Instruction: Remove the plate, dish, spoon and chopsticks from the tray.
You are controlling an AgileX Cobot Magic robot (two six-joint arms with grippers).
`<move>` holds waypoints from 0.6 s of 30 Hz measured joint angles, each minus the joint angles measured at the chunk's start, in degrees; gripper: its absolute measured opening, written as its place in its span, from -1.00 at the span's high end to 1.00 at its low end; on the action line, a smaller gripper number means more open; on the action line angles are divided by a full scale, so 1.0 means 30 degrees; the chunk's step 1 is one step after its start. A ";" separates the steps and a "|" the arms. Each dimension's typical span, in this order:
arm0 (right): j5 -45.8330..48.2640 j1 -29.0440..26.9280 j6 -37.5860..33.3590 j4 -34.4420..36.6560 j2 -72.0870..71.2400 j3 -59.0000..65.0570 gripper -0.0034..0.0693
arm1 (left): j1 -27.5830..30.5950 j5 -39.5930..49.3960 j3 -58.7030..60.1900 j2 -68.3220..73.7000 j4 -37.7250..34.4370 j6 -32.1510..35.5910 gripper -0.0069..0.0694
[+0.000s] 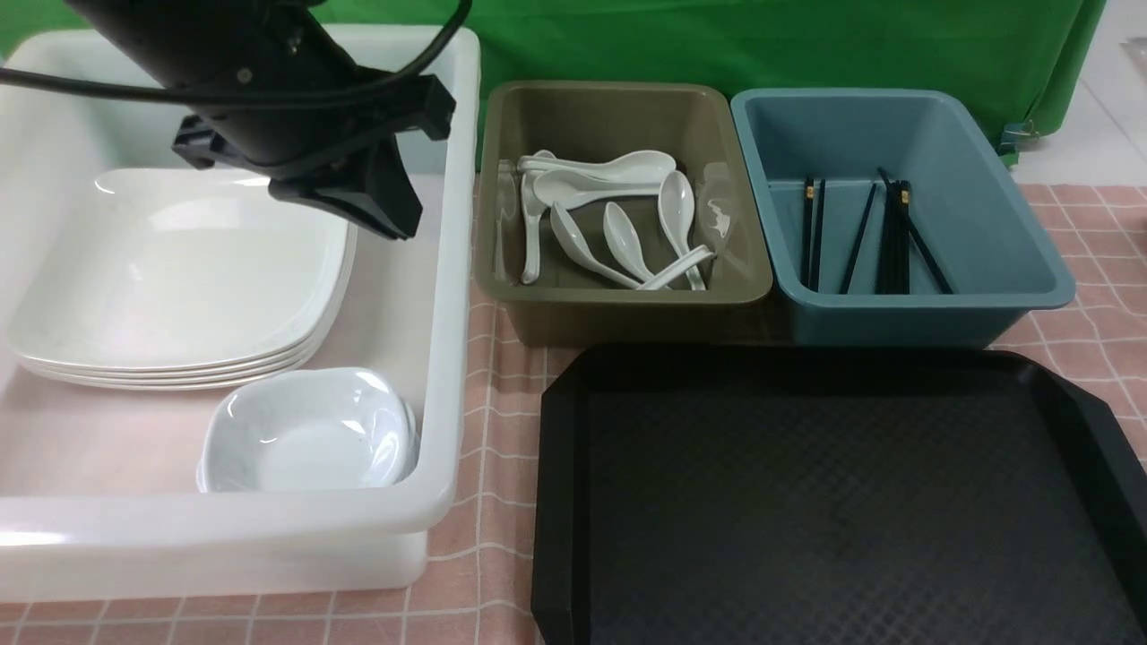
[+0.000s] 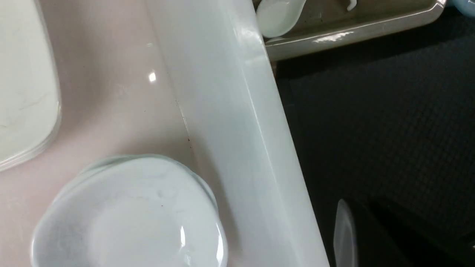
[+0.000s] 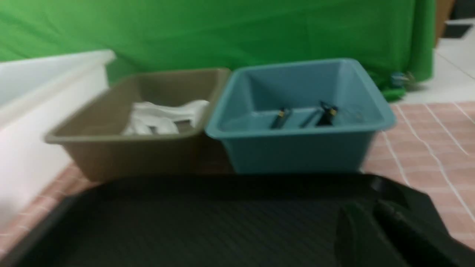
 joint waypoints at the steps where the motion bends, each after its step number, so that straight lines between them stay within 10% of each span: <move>1: 0.0042 -0.0455 0.0000 -0.0001 0.0000 0.0328 0.57 | 0.0000 0.0001 0.0000 0.0000 0.0000 0.0017 0.77; 18: 0.2069 -0.3782 0.0000 -0.0117 0.0000 0.1061 0.46 | 0.0000 0.0054 0.0000 0.0000 0.0446 0.2010 0.69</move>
